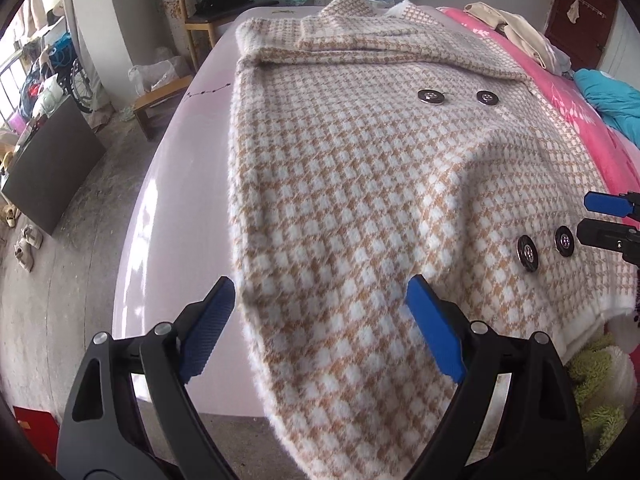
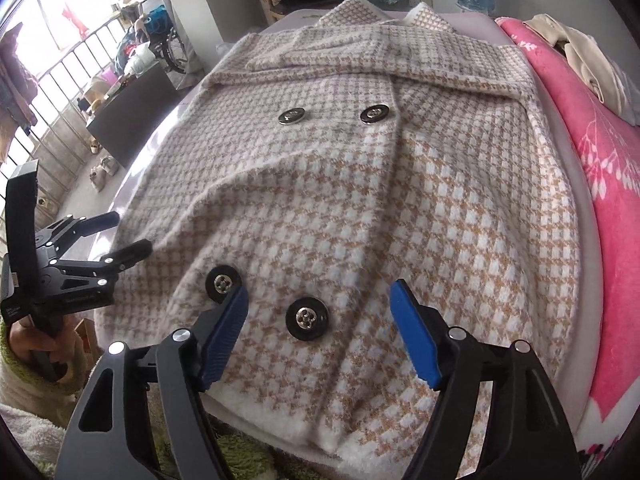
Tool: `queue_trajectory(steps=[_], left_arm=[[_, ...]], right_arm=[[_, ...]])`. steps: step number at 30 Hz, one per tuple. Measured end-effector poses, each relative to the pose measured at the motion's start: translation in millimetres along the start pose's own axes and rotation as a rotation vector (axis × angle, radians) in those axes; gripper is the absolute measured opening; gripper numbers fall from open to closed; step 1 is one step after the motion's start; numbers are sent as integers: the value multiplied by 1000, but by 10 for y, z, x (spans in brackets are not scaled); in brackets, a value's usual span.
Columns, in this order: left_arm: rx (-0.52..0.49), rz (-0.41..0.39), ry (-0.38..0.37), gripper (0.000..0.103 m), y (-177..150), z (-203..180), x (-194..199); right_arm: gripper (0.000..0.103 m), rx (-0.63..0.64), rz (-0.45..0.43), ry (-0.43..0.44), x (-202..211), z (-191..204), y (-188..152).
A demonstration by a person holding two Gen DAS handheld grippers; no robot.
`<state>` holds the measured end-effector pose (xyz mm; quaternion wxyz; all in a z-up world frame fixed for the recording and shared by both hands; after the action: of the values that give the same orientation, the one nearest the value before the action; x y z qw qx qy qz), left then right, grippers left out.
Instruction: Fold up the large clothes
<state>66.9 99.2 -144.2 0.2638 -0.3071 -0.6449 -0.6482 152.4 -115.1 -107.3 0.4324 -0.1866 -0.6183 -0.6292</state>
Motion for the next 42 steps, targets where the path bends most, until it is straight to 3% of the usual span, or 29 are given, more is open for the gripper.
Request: queue_trajectory(steps=[12, 20, 42], left_arm=[[64, 54, 45, 84, -243, 212, 204], [82, 88, 56, 84, -426, 265, 275], [63, 102, 74, 84, -408, 213, 251]], right_arm=[[80, -65, 13, -76, -33, -422, -91], [83, -59, 32, -88, -130, -440, -170], [83, -101, -14, -118, -68, -572, -39]])
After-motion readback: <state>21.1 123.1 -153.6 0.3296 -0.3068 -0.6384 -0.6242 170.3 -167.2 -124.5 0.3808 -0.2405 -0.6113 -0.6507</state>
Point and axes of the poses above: each gripper's, at about its wrist camera, not at the fingertips, and x roughly against the way its jaws point, z to its left, y to its top, the point moved 10 cm from there along -x, roughly the way its jaws point, and after that the axes turned 11 degrees about -z, right-handed, at the moved point
